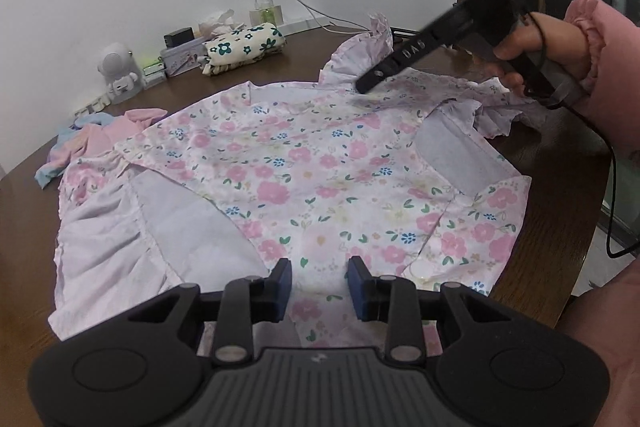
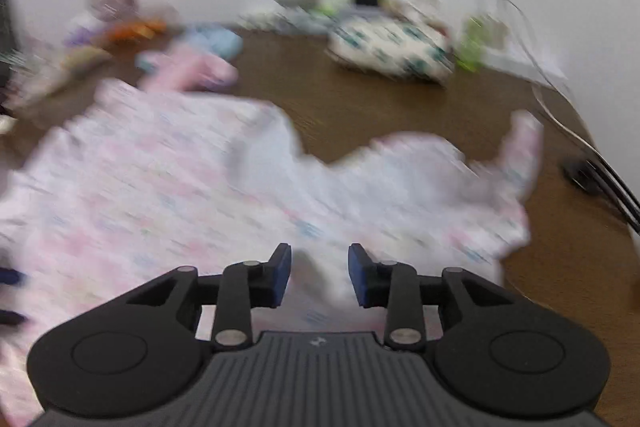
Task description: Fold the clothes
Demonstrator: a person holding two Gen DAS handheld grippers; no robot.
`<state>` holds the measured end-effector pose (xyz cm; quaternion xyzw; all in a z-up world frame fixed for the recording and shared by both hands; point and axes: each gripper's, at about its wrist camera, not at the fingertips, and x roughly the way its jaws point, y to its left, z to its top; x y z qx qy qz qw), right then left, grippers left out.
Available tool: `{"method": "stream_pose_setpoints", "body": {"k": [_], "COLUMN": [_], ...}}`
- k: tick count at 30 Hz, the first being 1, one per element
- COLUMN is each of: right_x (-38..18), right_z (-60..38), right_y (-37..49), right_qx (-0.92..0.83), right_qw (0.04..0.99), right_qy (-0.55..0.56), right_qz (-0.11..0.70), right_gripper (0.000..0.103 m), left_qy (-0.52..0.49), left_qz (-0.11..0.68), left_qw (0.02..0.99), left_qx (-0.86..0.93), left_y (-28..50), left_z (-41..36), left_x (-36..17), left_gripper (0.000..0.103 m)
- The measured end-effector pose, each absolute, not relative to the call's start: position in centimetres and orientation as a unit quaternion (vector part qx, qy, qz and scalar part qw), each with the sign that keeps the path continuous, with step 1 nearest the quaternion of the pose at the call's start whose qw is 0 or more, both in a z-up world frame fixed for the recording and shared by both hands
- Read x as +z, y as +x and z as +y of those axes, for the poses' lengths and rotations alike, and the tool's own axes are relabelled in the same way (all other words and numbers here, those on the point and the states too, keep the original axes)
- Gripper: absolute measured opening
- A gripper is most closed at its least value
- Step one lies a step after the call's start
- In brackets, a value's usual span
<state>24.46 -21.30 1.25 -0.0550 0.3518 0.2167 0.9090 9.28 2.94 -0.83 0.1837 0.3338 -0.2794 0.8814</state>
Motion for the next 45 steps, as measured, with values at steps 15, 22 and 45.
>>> {"method": "stream_pose_setpoints", "body": {"k": [15,22,45], "right_x": [-0.9,5.3,4.4], "right_z": [-16.3,-21.7,-32.7], "right_y": [28.9,24.8,33.2], "right_qx": [0.168,0.205,-0.007], "right_qw": [0.912,0.93,0.922], "right_qy": [-0.053,0.059,0.113], "right_qz": [0.37,0.299,0.37], "right_gripper": [0.035,0.043,0.022], "left_qy": [0.145,0.14,0.133], "left_qz": [0.329,0.326,0.33], "left_qw": [0.889,0.892,0.896], "left_qx": [-0.282,-0.281,-0.266], "left_y": [8.4,8.3,8.1], "left_z": [4.5,4.7,4.5], "left_x": [-1.3,-1.3,-1.3], "left_gripper": [0.029,0.029,0.029]}}
